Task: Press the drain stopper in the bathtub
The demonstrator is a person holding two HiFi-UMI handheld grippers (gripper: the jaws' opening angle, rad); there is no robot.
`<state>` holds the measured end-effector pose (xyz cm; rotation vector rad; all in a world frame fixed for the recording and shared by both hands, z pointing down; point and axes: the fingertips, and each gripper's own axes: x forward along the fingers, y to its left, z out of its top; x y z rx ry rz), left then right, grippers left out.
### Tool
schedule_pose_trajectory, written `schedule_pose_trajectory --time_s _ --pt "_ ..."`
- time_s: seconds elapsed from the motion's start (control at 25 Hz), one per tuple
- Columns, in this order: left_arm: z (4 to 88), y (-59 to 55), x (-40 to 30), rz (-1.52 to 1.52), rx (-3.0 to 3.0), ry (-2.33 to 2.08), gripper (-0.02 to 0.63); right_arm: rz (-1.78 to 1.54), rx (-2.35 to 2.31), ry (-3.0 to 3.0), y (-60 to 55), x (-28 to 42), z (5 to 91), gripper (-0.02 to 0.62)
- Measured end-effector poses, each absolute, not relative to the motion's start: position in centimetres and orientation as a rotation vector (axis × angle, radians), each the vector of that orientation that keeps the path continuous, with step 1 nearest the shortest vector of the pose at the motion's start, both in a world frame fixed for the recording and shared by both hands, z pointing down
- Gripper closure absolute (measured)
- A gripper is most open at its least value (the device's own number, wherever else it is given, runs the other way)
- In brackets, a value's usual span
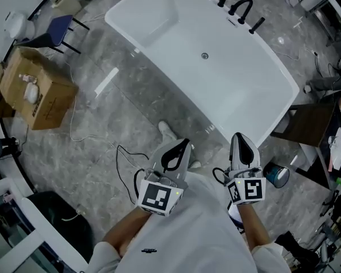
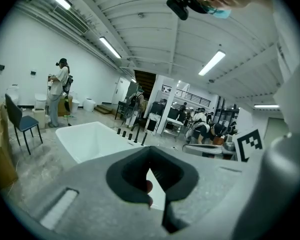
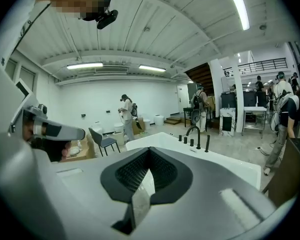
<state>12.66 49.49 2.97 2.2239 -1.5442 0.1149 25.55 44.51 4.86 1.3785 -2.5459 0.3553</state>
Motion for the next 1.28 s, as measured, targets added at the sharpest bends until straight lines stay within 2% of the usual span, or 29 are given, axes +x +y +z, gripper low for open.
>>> schedule_pose_trajectory --time_s 0.24,0.56,0.96,1.12,1.28 --pt "1.2 39.5 6.9 0.133 2.306 -1.516 0.601 0.378 1.446 -2.547 34.8 20.0 4.3 0.600" --pt "2.1 30.0 2.8 0.136 2.289 -1.484 0.601 0.420 1.429 -2.557 25.4 15.6 5.8 0.593" --pt "11.9 14.0 -2.5 0.158 2.185 -1.411 0.601 0.545 1.280 -2.504 9.2 8.9 16.5 0.592" --pt "16.9 7.6 -2.2 0.207 2.180 -1.329 0.603 0.700 1.351 -2.416 2.9 8.7 21.9 0.592" --pt "22.5 2.4 -1.7 0.291 2.231 -1.229 0.601 0.704 1.418 -2.352 -2.8 8.2 28.0 0.593"
